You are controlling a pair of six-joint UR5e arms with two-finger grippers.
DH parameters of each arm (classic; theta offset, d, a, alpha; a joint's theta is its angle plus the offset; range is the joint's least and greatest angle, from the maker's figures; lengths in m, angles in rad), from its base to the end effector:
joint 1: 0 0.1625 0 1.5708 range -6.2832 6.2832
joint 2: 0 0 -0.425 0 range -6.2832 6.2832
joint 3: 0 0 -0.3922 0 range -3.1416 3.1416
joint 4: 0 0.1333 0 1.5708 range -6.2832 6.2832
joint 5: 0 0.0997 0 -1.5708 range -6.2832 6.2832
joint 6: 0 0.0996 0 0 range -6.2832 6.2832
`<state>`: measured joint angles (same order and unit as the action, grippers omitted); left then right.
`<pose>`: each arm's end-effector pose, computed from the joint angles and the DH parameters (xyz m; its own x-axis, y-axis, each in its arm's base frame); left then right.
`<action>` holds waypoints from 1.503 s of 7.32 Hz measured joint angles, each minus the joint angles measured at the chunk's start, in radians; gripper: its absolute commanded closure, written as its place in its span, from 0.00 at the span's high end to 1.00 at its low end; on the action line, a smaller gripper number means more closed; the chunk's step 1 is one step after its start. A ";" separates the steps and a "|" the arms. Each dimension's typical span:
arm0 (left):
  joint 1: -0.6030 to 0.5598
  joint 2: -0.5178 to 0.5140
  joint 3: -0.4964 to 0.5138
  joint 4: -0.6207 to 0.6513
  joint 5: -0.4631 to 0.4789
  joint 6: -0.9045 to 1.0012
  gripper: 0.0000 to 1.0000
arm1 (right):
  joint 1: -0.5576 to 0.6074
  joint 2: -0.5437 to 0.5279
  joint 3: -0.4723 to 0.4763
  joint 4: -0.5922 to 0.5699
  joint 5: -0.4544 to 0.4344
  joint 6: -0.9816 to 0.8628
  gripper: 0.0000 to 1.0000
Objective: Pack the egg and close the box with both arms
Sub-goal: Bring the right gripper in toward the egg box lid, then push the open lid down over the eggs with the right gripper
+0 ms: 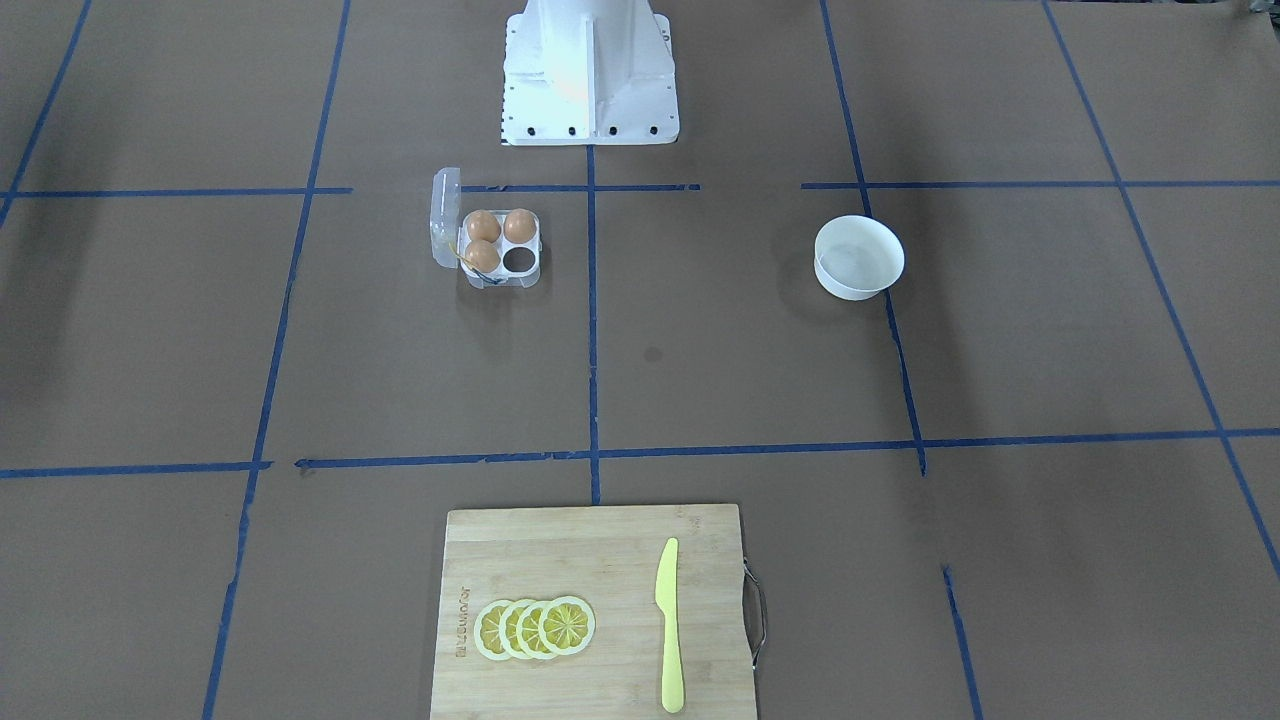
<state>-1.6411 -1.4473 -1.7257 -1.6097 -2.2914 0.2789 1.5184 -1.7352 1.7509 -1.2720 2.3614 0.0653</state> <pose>-0.0986 -0.4385 0.6396 0.7430 0.2677 -0.6134 -0.1399 0.9584 0.2487 0.0394 -0.4417 0.6114 0.6927 -0.1939 0.6947 0.0046 0.9644 0.2646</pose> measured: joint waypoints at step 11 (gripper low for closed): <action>-0.005 -0.012 -0.004 -0.010 -0.007 0.008 1.00 | -0.653 -0.002 0.172 0.559 -0.123 1.170 0.00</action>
<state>-1.6459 -1.4595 -1.7295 -1.6196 -2.2986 0.2867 0.8658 -1.7372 1.9224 -0.7126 2.2381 1.2355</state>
